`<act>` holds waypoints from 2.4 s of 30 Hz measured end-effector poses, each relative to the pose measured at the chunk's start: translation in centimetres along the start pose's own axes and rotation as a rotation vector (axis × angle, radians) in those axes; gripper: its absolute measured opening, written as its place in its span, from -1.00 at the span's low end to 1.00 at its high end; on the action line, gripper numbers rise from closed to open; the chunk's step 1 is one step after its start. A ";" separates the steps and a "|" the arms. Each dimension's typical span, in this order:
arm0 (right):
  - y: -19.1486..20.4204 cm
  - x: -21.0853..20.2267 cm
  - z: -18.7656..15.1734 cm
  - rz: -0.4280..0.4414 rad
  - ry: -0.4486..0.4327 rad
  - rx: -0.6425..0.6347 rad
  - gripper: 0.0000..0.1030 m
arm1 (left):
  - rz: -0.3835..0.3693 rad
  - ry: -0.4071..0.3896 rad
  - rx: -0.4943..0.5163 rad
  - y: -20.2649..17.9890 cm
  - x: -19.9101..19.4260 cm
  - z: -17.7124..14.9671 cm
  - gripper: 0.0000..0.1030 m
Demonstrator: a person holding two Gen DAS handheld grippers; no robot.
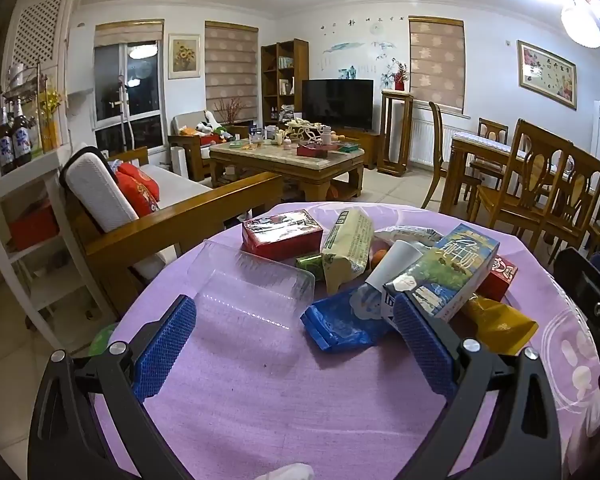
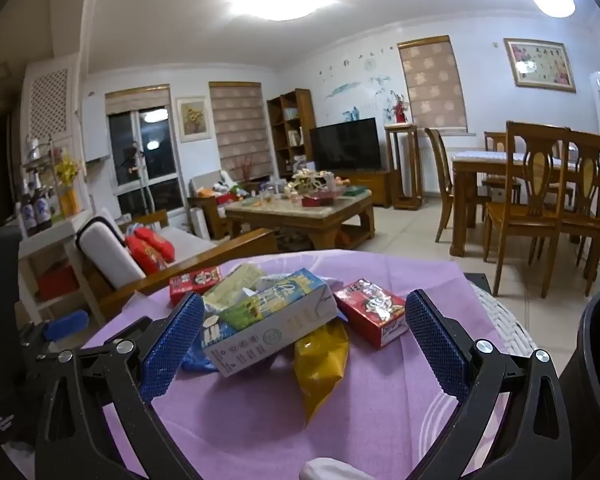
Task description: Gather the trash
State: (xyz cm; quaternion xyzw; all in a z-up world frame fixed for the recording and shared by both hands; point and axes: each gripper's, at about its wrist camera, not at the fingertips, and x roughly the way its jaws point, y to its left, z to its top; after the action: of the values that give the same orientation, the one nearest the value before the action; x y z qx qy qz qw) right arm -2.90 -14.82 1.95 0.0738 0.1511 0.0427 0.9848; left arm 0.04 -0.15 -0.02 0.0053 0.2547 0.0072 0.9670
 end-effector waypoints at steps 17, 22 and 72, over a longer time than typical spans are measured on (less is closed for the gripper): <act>0.4 0.0 -0.2 0.007 0.012 0.015 0.92 | -0.003 0.000 -0.006 0.1 0.0 0.1 0.90; 0.4 0.1 -0.2 0.008 0.013 0.017 0.92 | -0.001 0.002 -0.007 0.2 0.0 0.1 0.90; 0.2 0.4 0.4 0.011 0.019 0.032 0.92 | 0.002 0.008 -0.007 0.3 0.4 -0.3 0.90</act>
State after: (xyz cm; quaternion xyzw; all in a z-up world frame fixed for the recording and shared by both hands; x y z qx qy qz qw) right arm -2.39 -14.62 2.19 0.0899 0.1604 0.0466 0.9818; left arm 0.22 0.16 -0.49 0.0021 0.2587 0.0089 0.9659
